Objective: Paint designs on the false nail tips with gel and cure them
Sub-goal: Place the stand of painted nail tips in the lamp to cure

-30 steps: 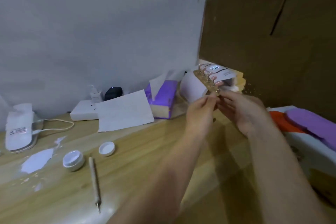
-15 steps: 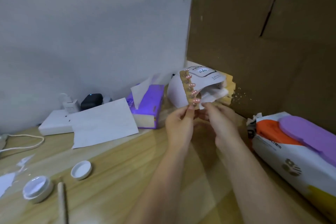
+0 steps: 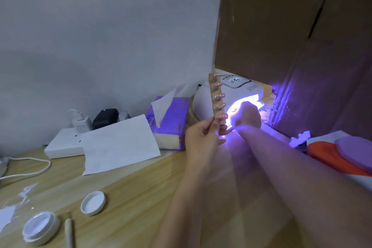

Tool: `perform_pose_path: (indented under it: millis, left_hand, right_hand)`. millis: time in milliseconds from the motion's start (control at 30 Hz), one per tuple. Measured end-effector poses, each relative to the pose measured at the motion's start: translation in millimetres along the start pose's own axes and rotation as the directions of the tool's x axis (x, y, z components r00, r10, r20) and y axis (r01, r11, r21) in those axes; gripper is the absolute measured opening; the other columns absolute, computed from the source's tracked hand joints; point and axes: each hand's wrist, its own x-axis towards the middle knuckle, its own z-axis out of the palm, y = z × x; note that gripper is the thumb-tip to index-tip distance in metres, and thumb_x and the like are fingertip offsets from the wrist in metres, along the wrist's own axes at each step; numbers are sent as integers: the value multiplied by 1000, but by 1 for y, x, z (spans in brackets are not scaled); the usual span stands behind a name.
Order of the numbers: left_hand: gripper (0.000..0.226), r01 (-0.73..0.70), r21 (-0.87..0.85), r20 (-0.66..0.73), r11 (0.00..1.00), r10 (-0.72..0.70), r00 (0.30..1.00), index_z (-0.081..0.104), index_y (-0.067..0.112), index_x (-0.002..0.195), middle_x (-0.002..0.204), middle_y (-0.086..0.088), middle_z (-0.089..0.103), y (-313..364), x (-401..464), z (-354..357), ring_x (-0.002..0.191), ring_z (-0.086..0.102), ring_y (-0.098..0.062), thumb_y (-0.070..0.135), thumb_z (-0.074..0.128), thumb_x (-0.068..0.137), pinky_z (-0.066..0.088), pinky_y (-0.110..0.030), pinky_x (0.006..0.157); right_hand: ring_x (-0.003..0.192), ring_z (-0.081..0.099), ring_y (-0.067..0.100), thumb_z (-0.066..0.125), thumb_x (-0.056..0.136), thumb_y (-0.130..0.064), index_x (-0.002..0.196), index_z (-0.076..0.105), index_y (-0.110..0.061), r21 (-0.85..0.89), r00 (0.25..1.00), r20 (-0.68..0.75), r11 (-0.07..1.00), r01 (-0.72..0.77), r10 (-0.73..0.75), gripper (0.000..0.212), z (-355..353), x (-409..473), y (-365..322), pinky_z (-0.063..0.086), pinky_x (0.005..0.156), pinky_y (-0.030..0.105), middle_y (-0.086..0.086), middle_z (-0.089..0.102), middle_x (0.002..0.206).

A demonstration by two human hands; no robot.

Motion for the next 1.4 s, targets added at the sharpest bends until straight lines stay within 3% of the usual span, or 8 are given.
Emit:
perform_pose_path:
  millis: [167,333,500,600,933,1100,1233,1400]
  left_hand:
    - [31,-46,16,68,999,45,997,66,24,73,51,15,62,1,-4,4,54,58,5,7,49,93,47,-11,50]
    - [30,-70,63,168,996,59,984,68,21,71,50,11,62,0,-11,7,50,56,1,5,52,91,48,-13,51]
    - [33,3,72,196,997,-17,980,65,17,66,47,8,60,0,-13,6,44,53,0,0,49,90,47,-13,48]
    - [35,69,75,218,995,-84,972,62,14,60,45,6,60,1,-11,5,41,52,0,2,49,90,47,-13,45]
    - [28,266,76,247,961,-277,929,59,10,65,48,3,62,4,-9,9,42,54,-5,10,50,91,43,-20,40]
    - [23,383,51,219,922,-385,897,58,9,70,53,1,64,1,-8,12,42,54,-4,12,52,91,43,-17,35]
    - [24,400,45,179,916,-401,898,58,9,70,54,0,62,0,-8,15,42,54,-4,11,51,92,44,-17,36]
    - [28,385,139,151,912,-404,902,56,9,68,61,-5,57,-4,-7,19,38,51,-2,17,49,94,41,-16,34]
  right_hand:
    - [91,62,35,51,86,-10,89,62,5,23,999,-32,1000,-8,9,18,-6,-6,13,40,67,30,23,65,96]
    - [92,61,32,53,85,-15,86,57,-5,-110,1000,28,994,-11,14,11,-22,-26,25,35,65,28,15,63,97]
    - [104,58,31,50,88,-26,107,56,-4,-173,996,28,982,-73,79,30,-27,-34,29,35,72,28,13,61,110]
    - [103,58,34,53,86,-34,105,59,-7,-145,992,1,982,-121,123,34,-26,-35,30,44,87,37,15,63,108]
    - [101,59,29,46,95,-14,104,61,-7,-166,989,13,976,-141,145,19,-28,-32,36,43,78,33,15,62,108]
    - [78,56,26,48,88,-6,95,66,-2,226,983,177,970,-86,46,20,-39,-40,40,43,66,31,14,63,92]
    - [51,45,15,41,90,-5,73,57,-10,482,881,447,788,-383,155,23,-45,-47,26,37,41,19,5,51,61]
    - [48,40,8,42,95,-13,72,55,-13,552,749,650,598,-581,127,26,-51,-49,30,32,30,12,0,48,57]
